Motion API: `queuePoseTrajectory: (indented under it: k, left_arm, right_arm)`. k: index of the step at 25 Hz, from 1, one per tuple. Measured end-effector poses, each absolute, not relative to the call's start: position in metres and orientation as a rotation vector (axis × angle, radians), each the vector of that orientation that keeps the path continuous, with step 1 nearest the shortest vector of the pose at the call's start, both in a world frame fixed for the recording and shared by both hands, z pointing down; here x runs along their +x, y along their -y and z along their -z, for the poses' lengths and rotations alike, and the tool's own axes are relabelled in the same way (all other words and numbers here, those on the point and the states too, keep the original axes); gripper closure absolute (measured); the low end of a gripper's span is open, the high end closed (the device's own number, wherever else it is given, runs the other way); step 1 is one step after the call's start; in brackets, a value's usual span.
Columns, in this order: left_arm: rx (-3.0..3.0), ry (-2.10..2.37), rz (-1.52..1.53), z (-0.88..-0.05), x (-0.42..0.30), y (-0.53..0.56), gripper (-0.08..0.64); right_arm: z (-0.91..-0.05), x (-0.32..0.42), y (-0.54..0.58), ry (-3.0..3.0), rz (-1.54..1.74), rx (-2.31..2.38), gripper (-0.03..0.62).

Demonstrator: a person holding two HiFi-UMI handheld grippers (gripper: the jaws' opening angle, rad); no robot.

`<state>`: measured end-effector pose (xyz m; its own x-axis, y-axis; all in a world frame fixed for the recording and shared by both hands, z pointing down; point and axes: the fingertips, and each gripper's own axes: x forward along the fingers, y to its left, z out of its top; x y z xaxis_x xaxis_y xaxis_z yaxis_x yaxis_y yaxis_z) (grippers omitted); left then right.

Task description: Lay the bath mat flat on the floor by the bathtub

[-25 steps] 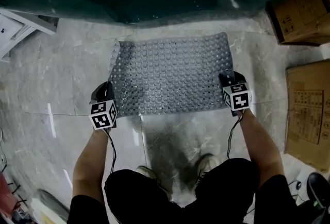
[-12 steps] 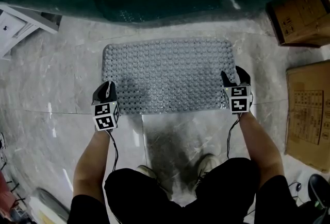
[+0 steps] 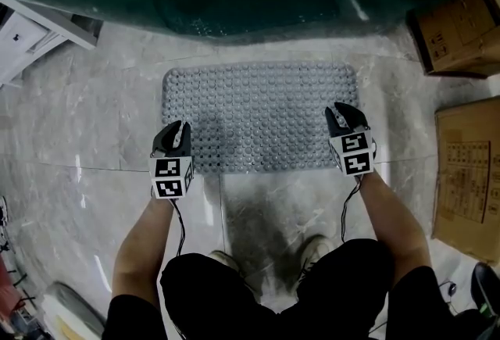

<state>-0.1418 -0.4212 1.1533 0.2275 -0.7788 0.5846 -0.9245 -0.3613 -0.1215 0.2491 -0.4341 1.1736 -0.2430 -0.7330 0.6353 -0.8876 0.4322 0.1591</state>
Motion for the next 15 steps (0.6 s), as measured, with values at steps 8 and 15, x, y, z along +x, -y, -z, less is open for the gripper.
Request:
queuePoseTrajectory:
  k: [8,15]
  left_arm:
    - [2.44,1.416,-0.797,-1.132,-0.088,0.414,0.541]
    - [2.651,1.236,-0.776,-1.098,-0.039,0.403,0.543]
  right_arm:
    - [-1.158,0.206,0.423,2.157,-0.273,1.189,0.574]
    - [-1.134,0.178,0.416,2.244,-0.238,1.109,0.574]
